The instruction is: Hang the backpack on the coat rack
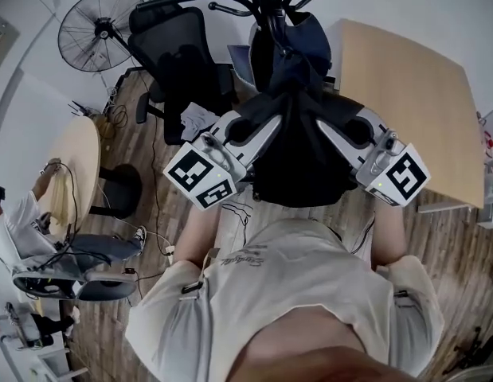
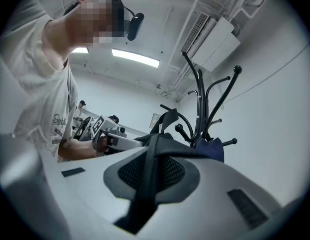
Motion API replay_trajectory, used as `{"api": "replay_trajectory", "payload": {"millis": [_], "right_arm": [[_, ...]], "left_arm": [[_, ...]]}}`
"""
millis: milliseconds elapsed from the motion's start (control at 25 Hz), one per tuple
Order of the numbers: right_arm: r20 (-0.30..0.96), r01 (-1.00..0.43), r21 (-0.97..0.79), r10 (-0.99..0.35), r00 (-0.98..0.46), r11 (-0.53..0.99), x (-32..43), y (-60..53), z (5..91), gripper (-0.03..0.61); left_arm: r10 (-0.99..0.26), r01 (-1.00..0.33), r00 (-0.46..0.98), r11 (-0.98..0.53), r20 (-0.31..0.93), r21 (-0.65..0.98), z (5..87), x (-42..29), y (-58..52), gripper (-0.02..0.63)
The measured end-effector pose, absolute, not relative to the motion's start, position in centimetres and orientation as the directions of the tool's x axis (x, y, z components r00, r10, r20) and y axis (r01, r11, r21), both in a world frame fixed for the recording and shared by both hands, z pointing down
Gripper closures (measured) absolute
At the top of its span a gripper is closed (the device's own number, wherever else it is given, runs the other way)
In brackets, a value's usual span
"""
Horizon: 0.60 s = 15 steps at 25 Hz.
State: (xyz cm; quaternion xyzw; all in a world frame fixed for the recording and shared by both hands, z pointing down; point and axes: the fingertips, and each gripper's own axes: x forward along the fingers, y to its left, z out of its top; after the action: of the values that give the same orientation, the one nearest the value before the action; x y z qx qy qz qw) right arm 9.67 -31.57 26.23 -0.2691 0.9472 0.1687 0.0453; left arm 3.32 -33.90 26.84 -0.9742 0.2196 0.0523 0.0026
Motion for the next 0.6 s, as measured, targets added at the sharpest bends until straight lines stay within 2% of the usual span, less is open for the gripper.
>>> {"api": "replay_trajectory", "payload": {"millis": [240, 600], "right_arm": [[-0.165, -0.467, 0.259, -0.438, -0.884, 0.846, 9.2, -36.2, 27.3, 0.545], [-0.144, -0.467, 0.234, -0.445, -0.884, 0.853, 9.1, -38.2, 28.4, 0.543]], "left_arm": [[-0.522, -0.522, 0.848, -0.852, -0.09, 0.022, 27.7, 2.8, -37.7, 0.566], [-0.586, -0.587, 0.805, -0.809, -0.091, 0.022, 28.6, 2.6, -39.3, 0.566]]}}
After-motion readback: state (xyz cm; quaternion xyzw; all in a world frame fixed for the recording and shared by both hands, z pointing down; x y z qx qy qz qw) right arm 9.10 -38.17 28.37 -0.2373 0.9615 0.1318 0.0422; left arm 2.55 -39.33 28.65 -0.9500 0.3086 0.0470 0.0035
